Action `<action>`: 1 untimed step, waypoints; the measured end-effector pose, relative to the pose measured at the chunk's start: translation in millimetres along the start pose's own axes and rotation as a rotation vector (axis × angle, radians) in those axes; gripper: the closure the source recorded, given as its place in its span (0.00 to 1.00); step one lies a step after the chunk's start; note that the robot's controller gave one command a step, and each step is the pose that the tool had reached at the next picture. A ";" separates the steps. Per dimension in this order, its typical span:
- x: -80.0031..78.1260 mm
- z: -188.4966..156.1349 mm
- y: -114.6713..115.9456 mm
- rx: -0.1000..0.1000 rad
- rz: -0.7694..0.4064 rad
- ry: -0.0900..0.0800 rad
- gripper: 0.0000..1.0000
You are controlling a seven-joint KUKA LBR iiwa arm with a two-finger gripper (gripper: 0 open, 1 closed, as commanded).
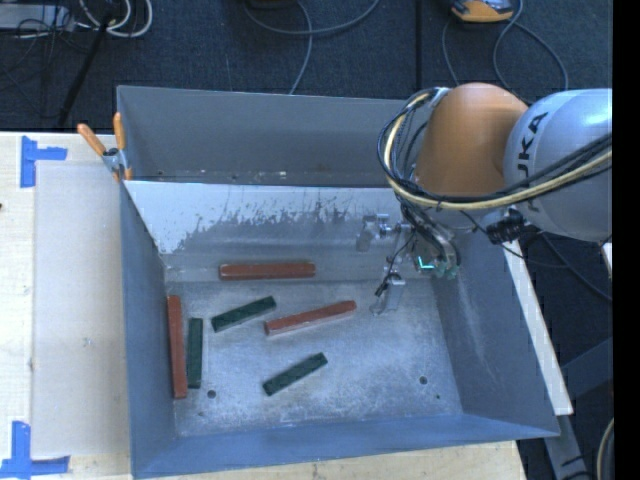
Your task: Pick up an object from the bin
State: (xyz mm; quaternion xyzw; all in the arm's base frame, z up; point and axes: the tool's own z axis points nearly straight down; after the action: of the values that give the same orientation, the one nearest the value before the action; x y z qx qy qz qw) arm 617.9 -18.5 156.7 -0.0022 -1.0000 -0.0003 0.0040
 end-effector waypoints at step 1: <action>31.6 89.3 51.6 0.000 -0.404 -0.002 0.00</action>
Offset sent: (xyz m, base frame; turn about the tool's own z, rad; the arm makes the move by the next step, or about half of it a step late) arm -0.0306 0.0505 -0.0867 -0.4025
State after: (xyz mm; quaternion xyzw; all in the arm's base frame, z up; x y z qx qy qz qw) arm 585.8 33.3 67.7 0.1983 -0.9801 -0.0012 0.0031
